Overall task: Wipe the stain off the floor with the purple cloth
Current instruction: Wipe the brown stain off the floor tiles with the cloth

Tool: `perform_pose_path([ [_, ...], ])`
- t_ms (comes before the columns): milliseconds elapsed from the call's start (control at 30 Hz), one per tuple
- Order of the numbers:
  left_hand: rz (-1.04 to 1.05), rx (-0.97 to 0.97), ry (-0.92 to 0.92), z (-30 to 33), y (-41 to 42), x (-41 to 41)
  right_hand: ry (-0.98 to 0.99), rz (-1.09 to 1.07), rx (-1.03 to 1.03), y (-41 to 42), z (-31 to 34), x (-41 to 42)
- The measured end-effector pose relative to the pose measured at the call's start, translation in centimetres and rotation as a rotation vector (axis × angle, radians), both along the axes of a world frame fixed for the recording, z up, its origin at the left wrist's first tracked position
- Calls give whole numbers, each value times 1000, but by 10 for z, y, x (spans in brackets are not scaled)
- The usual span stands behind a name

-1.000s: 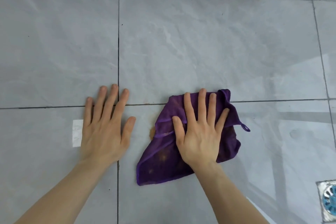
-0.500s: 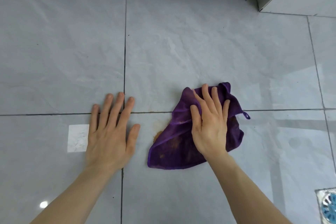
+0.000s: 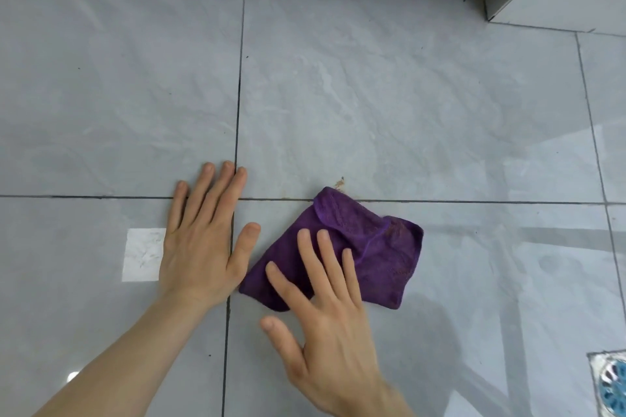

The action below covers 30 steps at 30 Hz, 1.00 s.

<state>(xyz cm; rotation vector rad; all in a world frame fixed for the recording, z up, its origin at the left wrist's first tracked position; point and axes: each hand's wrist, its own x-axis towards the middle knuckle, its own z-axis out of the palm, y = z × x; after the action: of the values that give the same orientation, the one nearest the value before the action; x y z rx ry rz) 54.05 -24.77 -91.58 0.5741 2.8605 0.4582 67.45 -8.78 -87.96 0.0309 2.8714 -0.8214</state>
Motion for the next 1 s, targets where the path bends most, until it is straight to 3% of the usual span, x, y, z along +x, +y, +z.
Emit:
perform_pose_path([
  [233,12,-25,-6,-2,2,0,-14,211,297,23,-21,-52],
  [567,39,-29,8,-5,3,0,71,360,299,37,-32,-106],
  [1000,27,-73,17,-7,3,0,103,63,288,51,-37,-134],
])
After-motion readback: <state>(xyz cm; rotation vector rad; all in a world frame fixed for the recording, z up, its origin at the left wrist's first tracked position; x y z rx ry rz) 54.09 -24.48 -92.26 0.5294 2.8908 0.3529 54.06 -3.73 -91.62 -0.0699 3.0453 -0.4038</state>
